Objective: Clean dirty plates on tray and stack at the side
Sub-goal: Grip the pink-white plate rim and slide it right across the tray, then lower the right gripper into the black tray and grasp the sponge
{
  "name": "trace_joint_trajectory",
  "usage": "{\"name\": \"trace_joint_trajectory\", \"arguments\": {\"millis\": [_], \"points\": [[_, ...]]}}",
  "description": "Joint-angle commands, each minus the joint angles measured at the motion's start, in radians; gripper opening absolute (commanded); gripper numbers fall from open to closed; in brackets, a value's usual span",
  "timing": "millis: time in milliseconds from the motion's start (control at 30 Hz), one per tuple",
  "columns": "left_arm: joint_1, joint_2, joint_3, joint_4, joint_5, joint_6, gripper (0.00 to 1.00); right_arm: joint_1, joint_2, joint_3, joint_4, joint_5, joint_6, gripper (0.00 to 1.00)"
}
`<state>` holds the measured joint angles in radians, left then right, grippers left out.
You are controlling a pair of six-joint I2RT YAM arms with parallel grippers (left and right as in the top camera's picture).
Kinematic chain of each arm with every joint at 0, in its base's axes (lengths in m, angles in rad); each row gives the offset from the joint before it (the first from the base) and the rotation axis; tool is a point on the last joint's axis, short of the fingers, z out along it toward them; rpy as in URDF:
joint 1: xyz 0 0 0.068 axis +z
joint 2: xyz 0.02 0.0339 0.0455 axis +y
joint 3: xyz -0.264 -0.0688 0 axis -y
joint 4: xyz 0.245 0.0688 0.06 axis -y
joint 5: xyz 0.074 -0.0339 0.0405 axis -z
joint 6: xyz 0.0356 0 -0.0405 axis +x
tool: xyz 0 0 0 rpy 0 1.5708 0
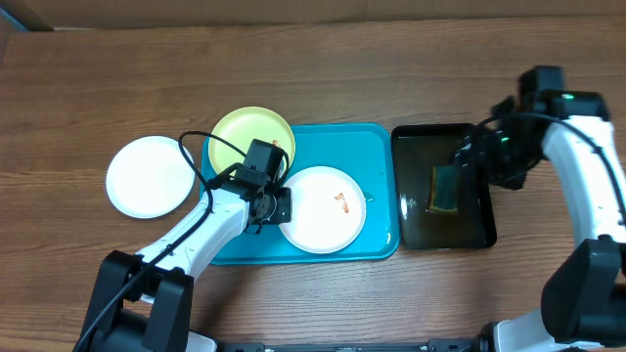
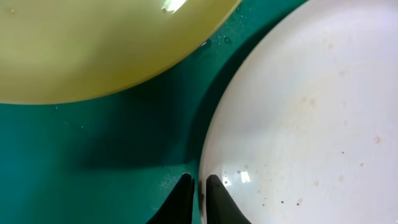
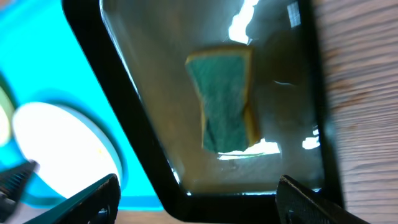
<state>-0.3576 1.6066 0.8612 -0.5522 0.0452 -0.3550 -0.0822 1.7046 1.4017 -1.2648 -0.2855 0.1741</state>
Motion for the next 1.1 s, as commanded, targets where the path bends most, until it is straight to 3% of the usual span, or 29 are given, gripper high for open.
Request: {"name": "trace_joint_trajectory", "arguments": {"millis": [0, 200, 767, 800, 833, 867, 900, 967, 1000, 1067], "points": [[0.004, 0.010, -0.002, 0.004, -0.012, 0.015, 0.10, 0.088, -0.013, -0.067, 0.015, 0.093, -0.018, 0.79], [0.004, 0.010, -0.002, 0.000, -0.012, 0.015, 0.13, 0.168, -0.011, -0.203, 0.113, 0.241, 0.048, 0.79], [0.004, 0.010, -0.002, 0.004, -0.012, 0.015, 0.15, 0.180, -0.009, -0.469, 0.471, 0.201, 0.149, 0.69], [0.004, 0.010, -0.002, 0.003, -0.012, 0.015, 0.15, 0.180, -0.009, -0.469, 0.470, 0.202, 0.148, 0.60], [0.004, 0.010, -0.002, 0.003, -0.012, 0.015, 0.15, 0.180, -0.009, -0.468, 0.465, 0.201, 0.148, 0.20], [0.004, 0.010, -0.002, 0.003, -0.012, 0.015, 0.15, 0.180, -0.009, -0.463, 0.456, 0.202, 0.148, 0.05], [0.004, 0.010, -0.002, 0.003, -0.012, 0.015, 0.15, 0.180, -0.009, -0.459, 0.448, 0.201, 0.148, 0.04], [0.004, 0.010, -0.002, 0.003, -0.012, 0.015, 0.15, 0.180, -0.010, -0.450, 0.432, 0.197, 0.148, 0.04], [0.004, 0.010, -0.002, 0.003, -0.012, 0.015, 0.15, 0.180, -0.010, -0.441, 0.420, 0.193, 0.148, 0.13], [0.004, 0.010, -0.002, 0.003, -0.012, 0.015, 0.15, 0.180, -0.010, -0.417, 0.390, 0.186, 0.148, 0.54]]}}
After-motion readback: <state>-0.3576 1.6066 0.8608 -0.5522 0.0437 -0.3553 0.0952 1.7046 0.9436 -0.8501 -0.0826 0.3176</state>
